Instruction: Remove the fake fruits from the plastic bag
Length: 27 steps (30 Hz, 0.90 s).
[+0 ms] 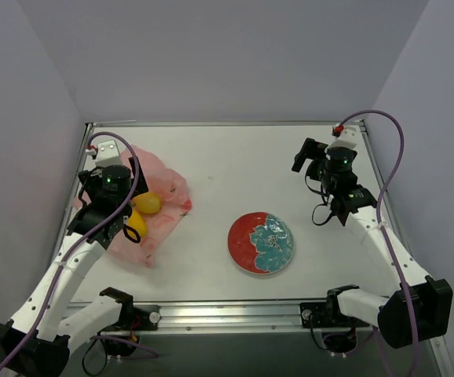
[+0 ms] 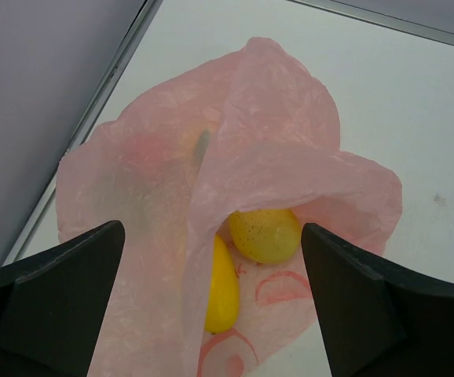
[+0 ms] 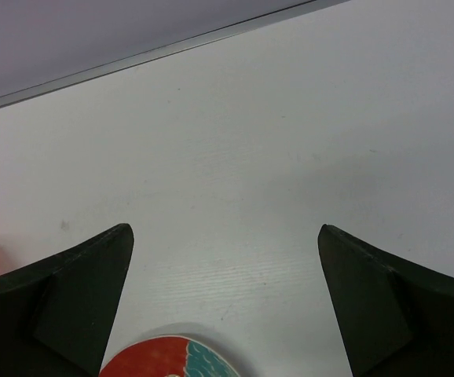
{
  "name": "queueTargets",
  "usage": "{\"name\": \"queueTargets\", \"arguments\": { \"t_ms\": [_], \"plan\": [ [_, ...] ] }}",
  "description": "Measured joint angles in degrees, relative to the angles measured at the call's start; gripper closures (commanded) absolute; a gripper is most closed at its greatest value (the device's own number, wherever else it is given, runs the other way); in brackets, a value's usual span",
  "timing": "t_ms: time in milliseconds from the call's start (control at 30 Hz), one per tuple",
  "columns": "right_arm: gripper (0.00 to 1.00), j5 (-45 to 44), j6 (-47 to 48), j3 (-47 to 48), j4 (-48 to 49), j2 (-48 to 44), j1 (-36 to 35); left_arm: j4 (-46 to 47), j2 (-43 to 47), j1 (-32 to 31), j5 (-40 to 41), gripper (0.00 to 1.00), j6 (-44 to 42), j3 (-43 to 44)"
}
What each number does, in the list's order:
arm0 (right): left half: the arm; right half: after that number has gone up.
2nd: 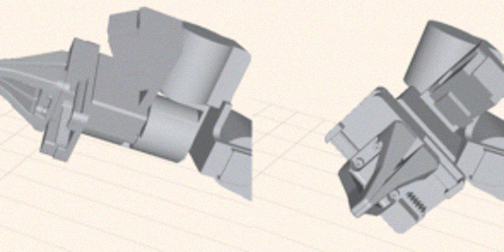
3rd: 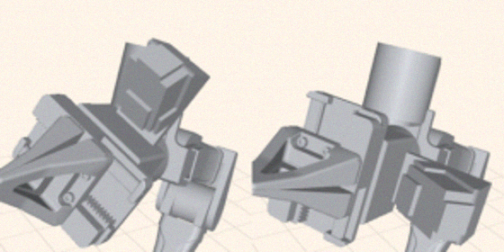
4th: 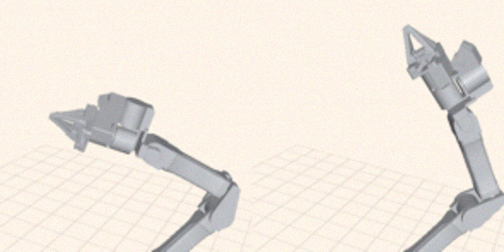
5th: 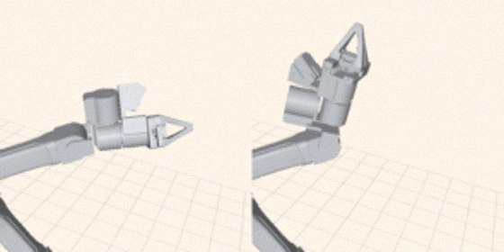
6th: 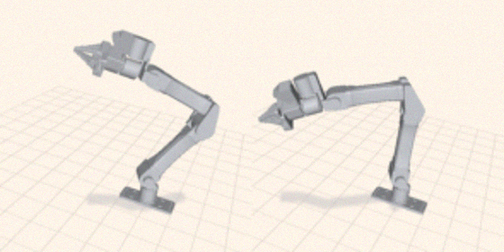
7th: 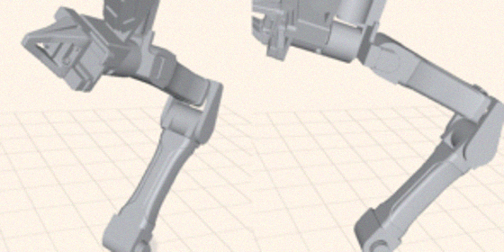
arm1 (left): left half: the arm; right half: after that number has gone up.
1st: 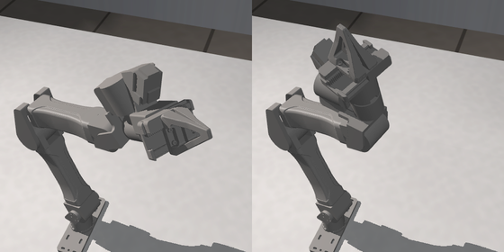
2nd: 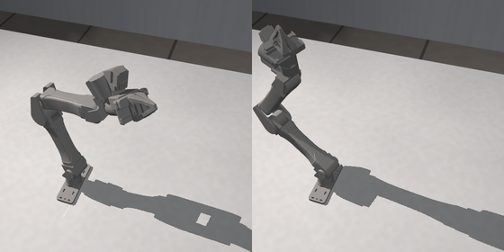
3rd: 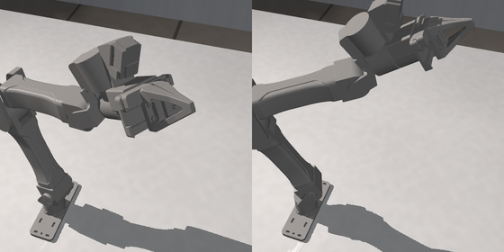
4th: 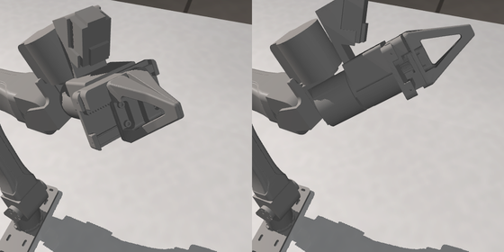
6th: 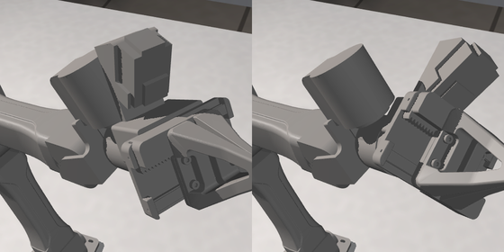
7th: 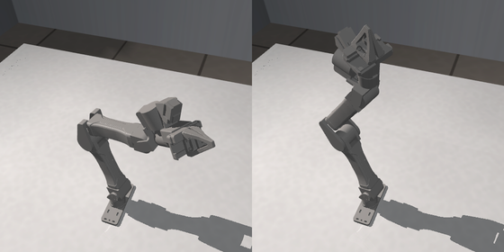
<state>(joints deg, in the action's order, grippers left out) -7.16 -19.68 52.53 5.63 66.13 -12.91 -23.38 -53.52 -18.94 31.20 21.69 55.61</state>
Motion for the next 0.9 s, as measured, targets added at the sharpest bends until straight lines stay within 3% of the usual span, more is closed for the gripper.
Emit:
{"name": "queueTargets", "arguments": {
  "t_ms": [200,400,533,900],
  "plan": [
    [0.0,5.55,0.5,-0.22,1.31,-0.92,-0.33,0.02,-0.35,0.0,0.33,0.06,-0.04,0.0],
    [0.0,19.47,2.4,-0.26,4.46,1.11,-1.95,0.02,0.96,0.02,1.05,0.06,-0.15,0.0],
    [0.0,24.81,3.32,3.41,3.74,8.44,-6.29,-0.37,4.0,0.28,4.0,0.05,0.15,0.0],
    [0.0,25.73,4.61,24.26,4.09,31.87,-24.17,0.0,9.01,0.7,10.1,0.05,0.46,-0.33]
  ]
}}
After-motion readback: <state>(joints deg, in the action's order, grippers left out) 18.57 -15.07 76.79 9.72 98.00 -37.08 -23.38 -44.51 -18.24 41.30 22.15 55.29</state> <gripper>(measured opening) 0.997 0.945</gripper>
